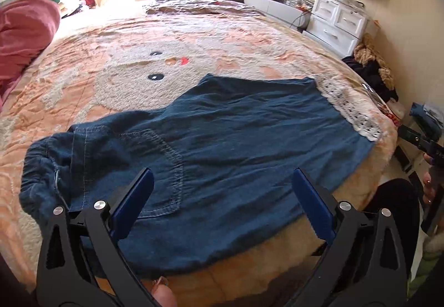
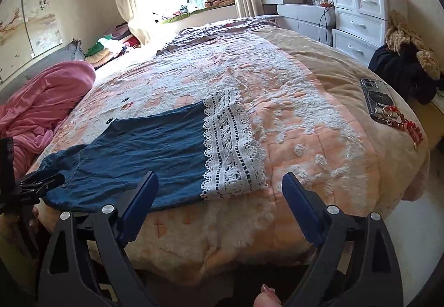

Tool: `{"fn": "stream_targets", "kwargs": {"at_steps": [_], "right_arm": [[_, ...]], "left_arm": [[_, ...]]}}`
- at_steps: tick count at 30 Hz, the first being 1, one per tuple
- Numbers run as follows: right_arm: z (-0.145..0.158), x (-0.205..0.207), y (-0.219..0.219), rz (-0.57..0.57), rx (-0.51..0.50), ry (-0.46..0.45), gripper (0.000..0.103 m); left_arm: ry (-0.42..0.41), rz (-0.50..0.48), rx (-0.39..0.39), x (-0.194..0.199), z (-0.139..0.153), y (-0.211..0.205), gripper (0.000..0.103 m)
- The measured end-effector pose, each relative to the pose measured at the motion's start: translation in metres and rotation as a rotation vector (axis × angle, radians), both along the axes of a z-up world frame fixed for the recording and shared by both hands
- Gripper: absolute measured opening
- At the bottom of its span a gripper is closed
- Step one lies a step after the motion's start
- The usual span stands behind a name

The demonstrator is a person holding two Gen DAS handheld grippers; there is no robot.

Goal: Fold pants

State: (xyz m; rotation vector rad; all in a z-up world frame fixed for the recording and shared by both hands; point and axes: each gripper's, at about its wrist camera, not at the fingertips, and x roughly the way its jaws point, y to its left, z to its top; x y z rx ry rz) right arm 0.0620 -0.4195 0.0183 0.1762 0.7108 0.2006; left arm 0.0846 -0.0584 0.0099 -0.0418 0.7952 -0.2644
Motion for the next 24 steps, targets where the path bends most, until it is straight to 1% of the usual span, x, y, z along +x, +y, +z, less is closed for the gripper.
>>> {"fn": "stream_targets", "kwargs": {"at_steps": [8, 12, 17, 24], "right_arm": [[0.001, -0.009, 0.001, -0.01, 0.019, -0.001, 0.09], [0.001, -0.006, -0.001, -0.021, 0.044, 0.007, 0.091], [-0.003, 0.002, -0.004, -0.045, 0.079, 0.025, 0.091], [-0.018, 0.035, -0.006, -0.073, 0.14, 0.102, 0.091]], "left_arm": [[-0.037, -0.089, 0.023, 0.001, 0.026, -0.044, 0.093], [-0.036, -0.133, 0.031, 0.011, 0.033, -0.065, 0.093], [-0.015, -0.181, 0.045, 0.034, 0.038, -0.094, 0.093], [0.007, -0.243, 0.083, 0.078, 0.042, -0.133, 0.093]]}}
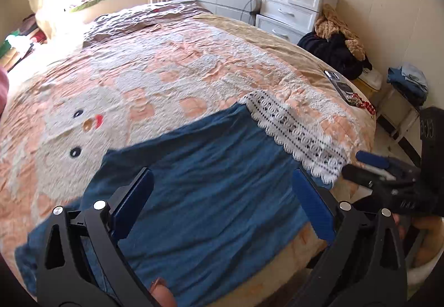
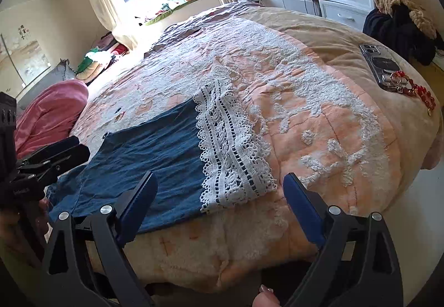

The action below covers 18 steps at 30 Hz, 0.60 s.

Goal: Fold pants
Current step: 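Grasp the lace trim with the left gripper while the right gripper grasps the lace edge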

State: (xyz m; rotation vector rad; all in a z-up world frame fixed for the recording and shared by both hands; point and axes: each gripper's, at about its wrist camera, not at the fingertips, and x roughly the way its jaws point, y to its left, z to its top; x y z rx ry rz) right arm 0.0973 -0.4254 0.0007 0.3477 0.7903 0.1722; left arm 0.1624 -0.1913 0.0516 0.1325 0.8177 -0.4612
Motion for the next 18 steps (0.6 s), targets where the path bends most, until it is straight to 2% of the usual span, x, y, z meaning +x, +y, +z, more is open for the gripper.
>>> {"fn": "stream_targets", "kwargs": {"at_steps": [7, 11, 13, 14, 16, 18], "right_arm": [[-0.023, 0.001, -0.005, 0.001, 0.044, 0.011, 0.09], [-0.029, 0.004, -0.006, 0.006, 0.034, 0.01, 0.083], [-0.033, 0.006, -0.007, 0.011, 0.051, 0.015, 0.069], [-0.035, 0.007, -0.007, 0.01, 0.047, 0.016, 0.065], [-0.034, 0.005, -0.004, 0.012, 0.007, -0.001, 0.047], [-0.032, 0.002, -0.003, 0.026, 0.021, -0.03, 0.043]], "left_arm": [[0.028, -0.082, 0.047, 0.053, -0.011, -0.035, 0.093], [0.066, -0.129, 0.059, 0.083, -0.026, -0.051, 0.093], [0.072, -0.14, 0.066, 0.097, -0.034, -0.058, 0.093], [0.08, -0.145, 0.065, 0.104, -0.038, -0.061, 0.093], [0.093, -0.156, 0.05, 0.116, -0.044, -0.065, 0.093], [0.106, -0.166, 0.053, 0.128, -0.05, -0.071, 0.092]]}}
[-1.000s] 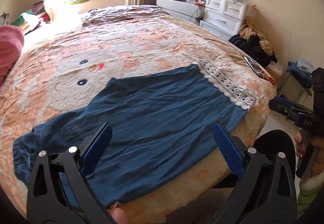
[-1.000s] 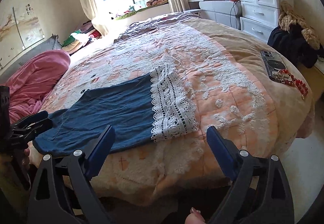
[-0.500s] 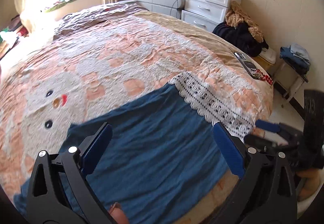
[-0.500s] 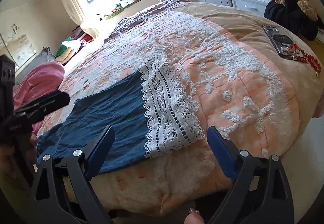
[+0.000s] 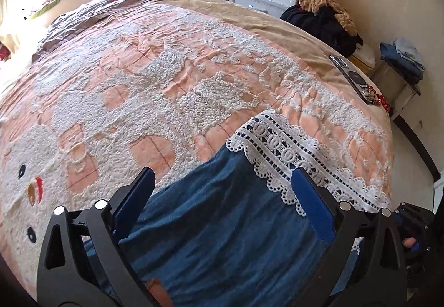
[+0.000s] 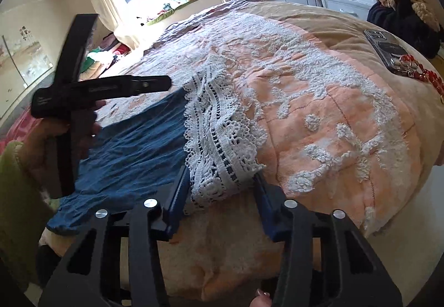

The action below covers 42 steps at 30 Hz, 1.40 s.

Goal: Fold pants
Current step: 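Grasp the lace trim with the left gripper while the right gripper grasps the lace edge, then lift the lace-trimmed garment with both grippers and fold it onto the denim pants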

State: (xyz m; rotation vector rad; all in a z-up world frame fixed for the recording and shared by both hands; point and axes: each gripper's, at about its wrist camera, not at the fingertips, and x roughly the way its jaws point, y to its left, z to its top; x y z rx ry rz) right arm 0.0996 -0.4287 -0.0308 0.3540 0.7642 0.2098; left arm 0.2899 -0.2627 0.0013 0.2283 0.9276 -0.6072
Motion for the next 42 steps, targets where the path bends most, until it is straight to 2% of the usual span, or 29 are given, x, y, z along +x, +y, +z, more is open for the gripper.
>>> {"fn": "stream_targets", "kwargs": {"at_steps": [4, 5, 9, 16, 19, 21, 25, 30, 37, 42], "right_arm": [[0.006, -0.002, 0.006, 0.021, -0.022, -0.049, 0.045], [0.005, 0.0, 0.006, 0.007, -0.029, -0.041, 0.045], [-0.006, 0.008, -0.001, -0.011, 0.024, 0.012, 0.045], [-0.008, 0.009, -0.004, -0.012, 0.075, 0.016, 0.046], [-0.007, 0.009, 0.002, -0.005, 0.043, 0.006, 0.039], [-0.007, 0.009, 0.002, -0.004, 0.049, 0.003, 0.036], [-0.006, 0.009, 0.005, 0.005, 0.045, -0.011, 0.025], [0.0, 0.006, 0.008, 0.013, 0.061, -0.05, 0.024], [0.03, -0.007, 0.033, 0.077, 0.018, -0.181, 0.023], [0.06, -0.019, 0.08, 0.212, -0.077, -0.306, 0.023]], "left_arm": [[0.007, -0.029, 0.016, 0.018, -0.011, -0.007, 0.08], [0.012, -0.041, 0.008, 0.021, -0.012, -0.008, 0.076], [0.033, -0.102, -0.004, 0.029, -0.02, -0.015, 0.072], [0.123, -0.156, -0.047, 0.037, -0.036, -0.028, 0.056], [0.157, -0.155, -0.064, 0.04, -0.04, -0.029, 0.05], [0.181, -0.176, -0.091, 0.041, -0.04, -0.029, 0.032], [0.168, -0.182, -0.087, 0.038, -0.037, -0.029, 0.024], [0.142, -0.171, -0.157, 0.036, -0.024, -0.016, 0.012], [0.108, -0.172, -0.29, 0.029, 0.012, 0.018, 0.011], [0.068, -0.15, -0.399, 0.016, 0.035, 0.066, 0.011]]}}
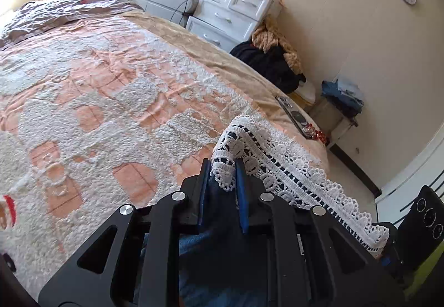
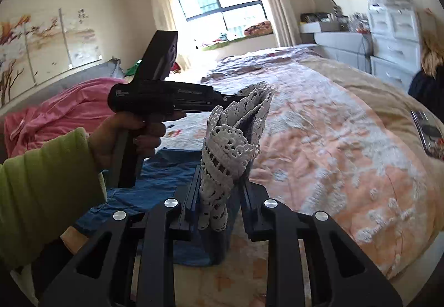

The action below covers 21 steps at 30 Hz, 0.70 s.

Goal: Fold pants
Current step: 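Lift the lace-trimmed garment with both grippers and fold it onto the denim pants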

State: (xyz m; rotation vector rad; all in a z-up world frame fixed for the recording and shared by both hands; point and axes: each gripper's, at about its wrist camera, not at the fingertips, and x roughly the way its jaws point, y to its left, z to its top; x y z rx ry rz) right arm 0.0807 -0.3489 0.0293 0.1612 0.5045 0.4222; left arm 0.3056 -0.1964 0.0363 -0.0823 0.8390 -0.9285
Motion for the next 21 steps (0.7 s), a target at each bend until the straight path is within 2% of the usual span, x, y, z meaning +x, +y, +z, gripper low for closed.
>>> {"fn": "stream_targets", "kwargs": {"at_steps": [2, 4, 7, 10, 12, 13, 14, 15, 16, 17, 18, 20, 21], "right_arm": [[0.005, 0.001, 0.021, 0.054, -0.021, -0.004, 0.023], [0.005, 0.002, 0.043, 0.113, -0.042, 0.004, 0.023], [-0.004, 0.001, 0.08, 0.205, -0.116, 0.016, 0.023], [-0.024, 0.002, 0.11, 0.275, -0.179, 0.066, 0.023], [-0.038, 0.004, 0.125, 0.307, -0.211, 0.108, 0.023], [-0.044, 0.005, 0.13, 0.32, -0.223, 0.124, 0.023], [-0.047, 0.003, 0.134, 0.324, -0.233, 0.13, 0.023], [-0.049, 0.001, 0.138, 0.331, -0.244, 0.13, 0.023], [-0.05, -0.001, 0.142, 0.337, -0.262, 0.122, 0.023], [-0.051, -0.003, 0.145, 0.339, -0.28, 0.111, 0.023], [-0.051, -0.004, 0.147, 0.342, -0.289, 0.108, 0.023], [-0.053, -0.008, 0.152, 0.345, -0.301, 0.097, 0.023], [-0.053, -0.01, 0.153, 0.354, -0.305, 0.089, 0.025]], "left_arm": [[0.012, 0.037, -0.041, -0.004, 0.004, 0.03, 0.011], [0.025, 0.065, -0.044, -0.008, 0.0, 0.051, 0.011], [0.047, 0.107, 0.003, -0.017, -0.012, 0.077, 0.011], [0.107, 0.16, 0.048, -0.02, -0.03, 0.099, 0.011], [0.134, 0.205, 0.072, -0.021, -0.037, 0.113, 0.017], [0.174, 0.218, 0.058, -0.019, -0.04, 0.12, 0.022], [0.208, 0.247, 0.043, -0.018, -0.041, 0.128, 0.037], [0.217, 0.28, 0.034, -0.019, -0.039, 0.136, 0.047], [0.227, 0.291, 0.02, -0.02, -0.038, 0.143, 0.048], [0.248, 0.3, -0.008, -0.022, -0.037, 0.15, 0.055], [0.285, 0.31, -0.058, -0.024, -0.037, 0.159, 0.065], [0.359, 0.319, -0.148, -0.03, -0.039, 0.171, 0.076], [0.383, 0.324, -0.183, -0.033, -0.041, 0.174, 0.078]]}}
